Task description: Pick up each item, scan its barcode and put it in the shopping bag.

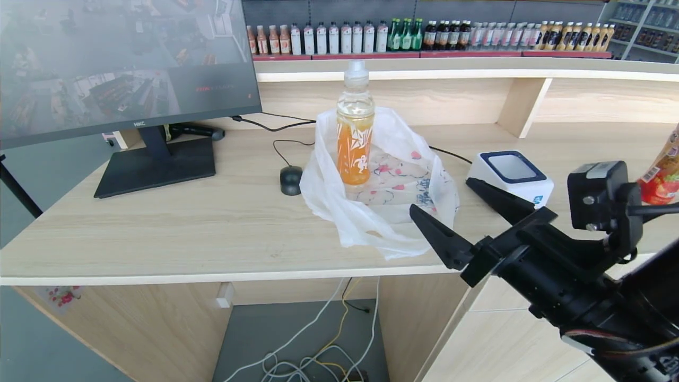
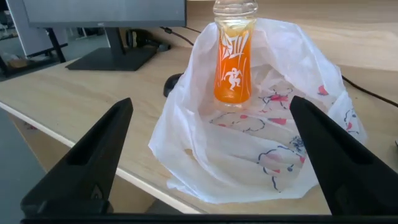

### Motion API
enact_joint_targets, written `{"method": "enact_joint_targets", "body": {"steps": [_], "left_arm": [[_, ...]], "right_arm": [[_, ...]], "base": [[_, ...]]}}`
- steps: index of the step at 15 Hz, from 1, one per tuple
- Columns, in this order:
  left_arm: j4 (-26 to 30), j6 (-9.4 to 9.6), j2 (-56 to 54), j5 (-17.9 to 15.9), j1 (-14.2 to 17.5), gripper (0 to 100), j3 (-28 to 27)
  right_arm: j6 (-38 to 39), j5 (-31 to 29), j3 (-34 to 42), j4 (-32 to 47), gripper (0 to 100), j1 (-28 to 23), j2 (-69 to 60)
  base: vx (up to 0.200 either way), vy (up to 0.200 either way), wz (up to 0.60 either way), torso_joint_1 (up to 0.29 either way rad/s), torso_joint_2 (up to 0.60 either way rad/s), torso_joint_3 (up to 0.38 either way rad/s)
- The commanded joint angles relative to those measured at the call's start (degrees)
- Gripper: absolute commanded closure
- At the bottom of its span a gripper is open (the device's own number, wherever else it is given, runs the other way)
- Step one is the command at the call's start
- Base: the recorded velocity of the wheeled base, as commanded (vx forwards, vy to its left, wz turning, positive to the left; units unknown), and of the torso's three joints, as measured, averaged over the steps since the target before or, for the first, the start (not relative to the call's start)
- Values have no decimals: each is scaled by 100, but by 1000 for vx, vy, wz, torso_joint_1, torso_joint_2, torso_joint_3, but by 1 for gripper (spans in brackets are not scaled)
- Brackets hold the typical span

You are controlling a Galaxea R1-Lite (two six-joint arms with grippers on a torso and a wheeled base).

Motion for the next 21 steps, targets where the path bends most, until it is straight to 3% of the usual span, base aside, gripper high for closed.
{"method": "enact_joint_targets", "body": {"steps": [1, 5, 21], "left_arm": [[-2, 2, -2, 4, 1, 0, 0], [-2, -7, -2, -5, 1, 0, 0], [-2, -42, -2, 4, 1, 0, 0]], "right_arm": [[82, 165, 284, -114, 0, 31, -182], [135, 262, 214, -158, 0, 22, -33], [135, 262, 258, -167, 0, -13, -103]], "base": [[0, 0, 0, 0, 0, 0], [0, 0, 0, 0, 0, 0], [0, -200, 0, 4, 3, 1]]}}
